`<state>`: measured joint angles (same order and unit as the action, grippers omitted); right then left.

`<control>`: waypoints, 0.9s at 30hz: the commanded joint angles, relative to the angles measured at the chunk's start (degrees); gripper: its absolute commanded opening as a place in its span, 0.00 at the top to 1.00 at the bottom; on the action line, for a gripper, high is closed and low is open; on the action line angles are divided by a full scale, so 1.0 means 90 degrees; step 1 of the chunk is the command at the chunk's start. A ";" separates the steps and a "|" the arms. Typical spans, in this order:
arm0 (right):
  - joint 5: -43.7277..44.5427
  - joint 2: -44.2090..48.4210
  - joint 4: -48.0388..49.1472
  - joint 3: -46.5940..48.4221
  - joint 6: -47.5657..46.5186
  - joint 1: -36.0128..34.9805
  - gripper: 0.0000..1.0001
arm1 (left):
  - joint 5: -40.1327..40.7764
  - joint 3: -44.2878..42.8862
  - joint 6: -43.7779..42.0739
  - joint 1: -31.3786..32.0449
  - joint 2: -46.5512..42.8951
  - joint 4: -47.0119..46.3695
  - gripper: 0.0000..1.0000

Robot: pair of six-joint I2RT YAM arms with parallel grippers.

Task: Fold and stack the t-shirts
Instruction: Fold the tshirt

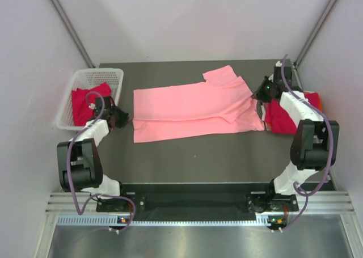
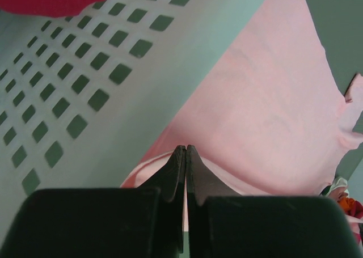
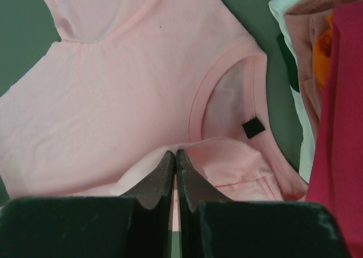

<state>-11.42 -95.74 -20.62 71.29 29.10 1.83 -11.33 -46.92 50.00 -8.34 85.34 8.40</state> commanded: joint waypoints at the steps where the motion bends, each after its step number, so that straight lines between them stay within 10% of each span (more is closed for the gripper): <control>1: 0.0243 -0.0220 0.0163 0.0506 -0.0031 -0.0115 0.99 | 0.0058 -0.0139 0.0109 -0.0031 0.0195 -0.0435 1.00; 3: 0.0321 -0.0386 0.0133 0.0672 -0.0030 -0.0134 0.93 | 0.0039 -0.0139 0.0060 -0.0021 0.0215 -0.0543 1.00; 6: 0.0351 -0.0456 0.0182 0.0771 -0.0098 -0.0154 0.40 | 0.0048 -0.0226 -0.0086 -0.0021 0.0176 -0.0417 0.81; 8: 0.0428 -0.0359 0.0134 0.0751 -0.0157 -0.0154 0.32 | 0.0106 -0.0246 -0.0174 -0.0011 -0.0057 -0.0290 0.68; 15: 0.0927 0.1563 0.0952 -0.1274 0.0095 -0.0457 0.30 | 0.0507 -0.0002 -0.0555 -0.0011 -0.1424 0.0413 0.24; 27: 0.1776 0.4494 0.2242 -0.4783 0.0974 -0.0749 0.37 | -0.0215 0.1100 -0.0644 -0.0021 -0.3104 0.0990 0.22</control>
<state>0.05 -59.68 -5.76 32.18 34.98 -3.38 -10.22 -40.29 44.60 -8.27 60.07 15.55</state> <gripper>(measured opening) 0.637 0.782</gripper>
